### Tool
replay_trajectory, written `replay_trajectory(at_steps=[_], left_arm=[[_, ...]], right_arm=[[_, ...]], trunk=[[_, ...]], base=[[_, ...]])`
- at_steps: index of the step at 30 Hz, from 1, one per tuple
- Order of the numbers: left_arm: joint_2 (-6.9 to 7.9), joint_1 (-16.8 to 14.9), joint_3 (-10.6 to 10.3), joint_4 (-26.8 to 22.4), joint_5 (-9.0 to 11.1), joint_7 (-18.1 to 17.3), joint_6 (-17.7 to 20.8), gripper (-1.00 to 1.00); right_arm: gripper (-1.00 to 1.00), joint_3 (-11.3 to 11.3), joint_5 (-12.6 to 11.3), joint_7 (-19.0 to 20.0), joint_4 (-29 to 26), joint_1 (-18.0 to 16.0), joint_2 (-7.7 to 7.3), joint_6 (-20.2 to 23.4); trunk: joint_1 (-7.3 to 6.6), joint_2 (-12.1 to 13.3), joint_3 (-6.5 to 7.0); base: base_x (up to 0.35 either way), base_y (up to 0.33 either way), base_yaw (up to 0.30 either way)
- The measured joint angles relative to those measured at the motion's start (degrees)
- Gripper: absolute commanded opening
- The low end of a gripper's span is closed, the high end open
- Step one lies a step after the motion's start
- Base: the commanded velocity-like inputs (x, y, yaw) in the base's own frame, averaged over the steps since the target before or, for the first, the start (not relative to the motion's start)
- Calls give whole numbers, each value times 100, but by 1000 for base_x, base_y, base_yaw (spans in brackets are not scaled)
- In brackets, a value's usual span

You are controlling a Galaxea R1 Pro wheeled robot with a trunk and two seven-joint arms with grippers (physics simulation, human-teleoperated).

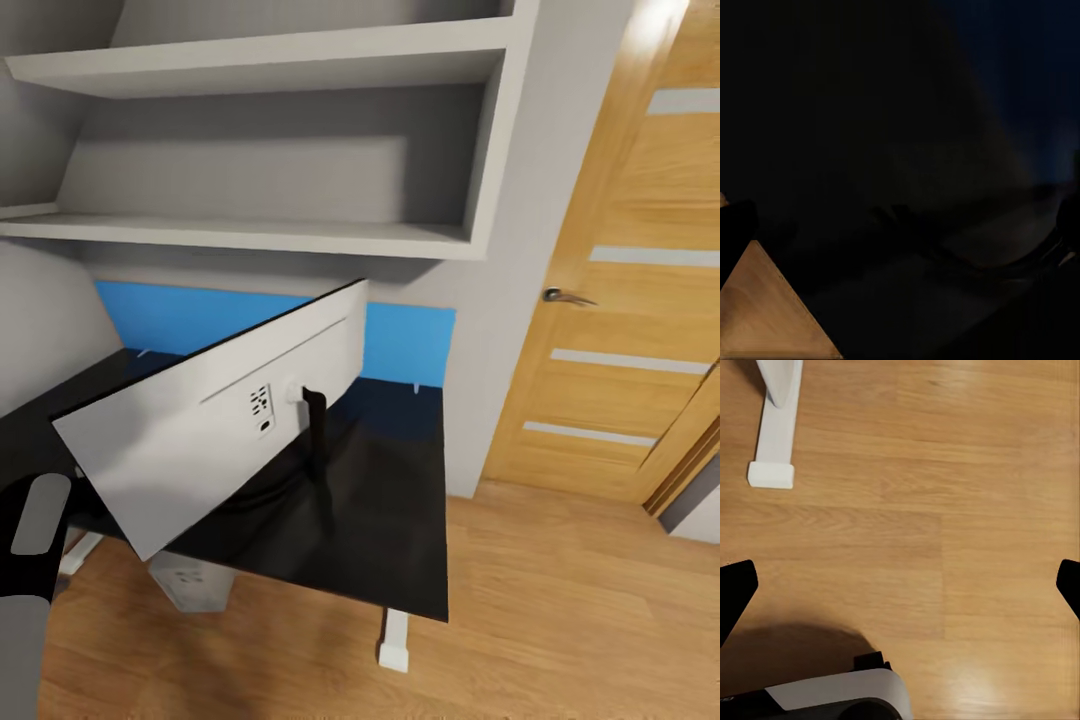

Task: In the bedroom, organize the workspace by keeping the computer under the desk, ensuring the monitor is on the desk, placing the keyboard on the desk next to the monitor, placing the mouse on the desk next to the keyboard, moving the folder from the swivel chair onto the desk next to the mouse, stacking the notebook on top of the folder with the pen on top of the notebook, and positioning the swivel chair next to the desk.

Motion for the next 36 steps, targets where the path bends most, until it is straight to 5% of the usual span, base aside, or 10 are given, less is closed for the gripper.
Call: replay_trajectory(at_steps=[36], left_arm=[[-44, 0, -4, -8, 15, 0, 1, 100]], right_arm=[[100, -1, 4, 3, 3, 0, 9, 2]], trunk=[[-1, 0, 57]], base=[[-70, -42, -47]])
